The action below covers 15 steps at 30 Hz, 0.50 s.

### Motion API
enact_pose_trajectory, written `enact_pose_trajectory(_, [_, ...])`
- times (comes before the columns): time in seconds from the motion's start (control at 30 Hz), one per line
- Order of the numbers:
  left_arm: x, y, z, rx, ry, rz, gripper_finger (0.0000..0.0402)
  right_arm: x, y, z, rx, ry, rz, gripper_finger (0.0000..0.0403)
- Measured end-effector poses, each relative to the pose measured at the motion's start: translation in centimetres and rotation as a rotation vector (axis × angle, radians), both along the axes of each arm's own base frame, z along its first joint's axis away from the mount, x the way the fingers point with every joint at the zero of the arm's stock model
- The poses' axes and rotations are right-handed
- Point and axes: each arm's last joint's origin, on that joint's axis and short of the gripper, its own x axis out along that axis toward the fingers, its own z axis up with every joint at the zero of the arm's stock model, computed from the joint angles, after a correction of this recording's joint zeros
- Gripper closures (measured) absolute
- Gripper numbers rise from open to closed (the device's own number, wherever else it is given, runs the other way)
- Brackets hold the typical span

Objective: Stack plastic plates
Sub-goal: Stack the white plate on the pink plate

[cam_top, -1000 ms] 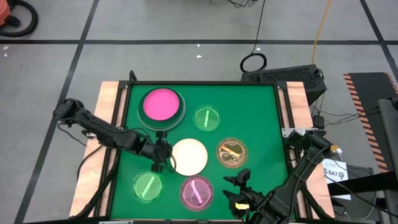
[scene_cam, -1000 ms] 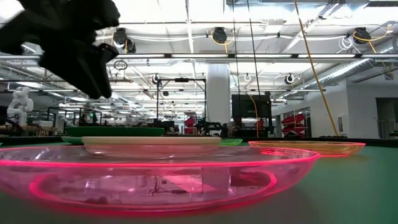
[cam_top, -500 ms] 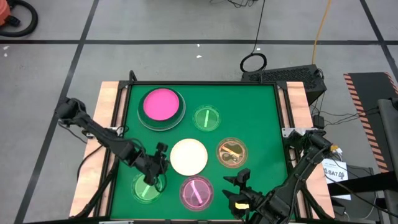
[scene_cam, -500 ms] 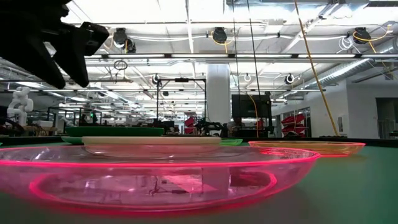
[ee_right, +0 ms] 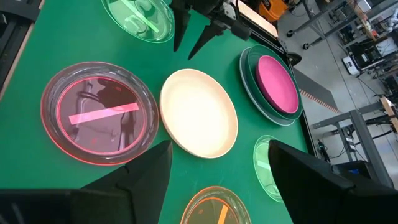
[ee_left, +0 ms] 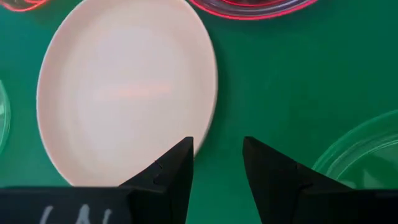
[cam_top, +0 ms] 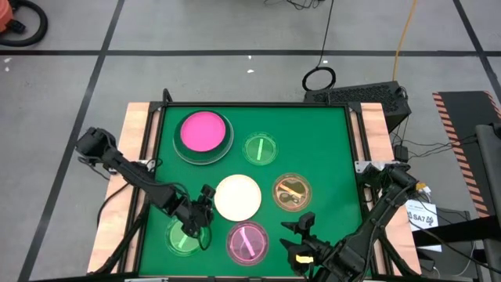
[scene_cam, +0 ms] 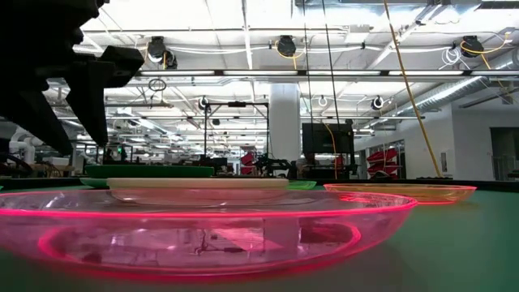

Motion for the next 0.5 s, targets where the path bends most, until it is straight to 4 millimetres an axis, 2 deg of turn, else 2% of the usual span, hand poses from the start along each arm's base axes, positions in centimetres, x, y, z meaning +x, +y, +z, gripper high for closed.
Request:
enact_pose_trajectory(0.23, [0.8, -0.3, -0.9, 0.023, -0.015, -0.044, 0.0254, 0.0, 0.0, 0.0, 0.0, 0.0, 0.0, 0.0145])
enact_pose_trajectory(0.5, [1.7, 0.5, -2.2, 0.049, 0.019, -0.013, 0.0254, 0.0, 0.0, 0.0, 0.0, 0.0, -0.001, 0.0145])
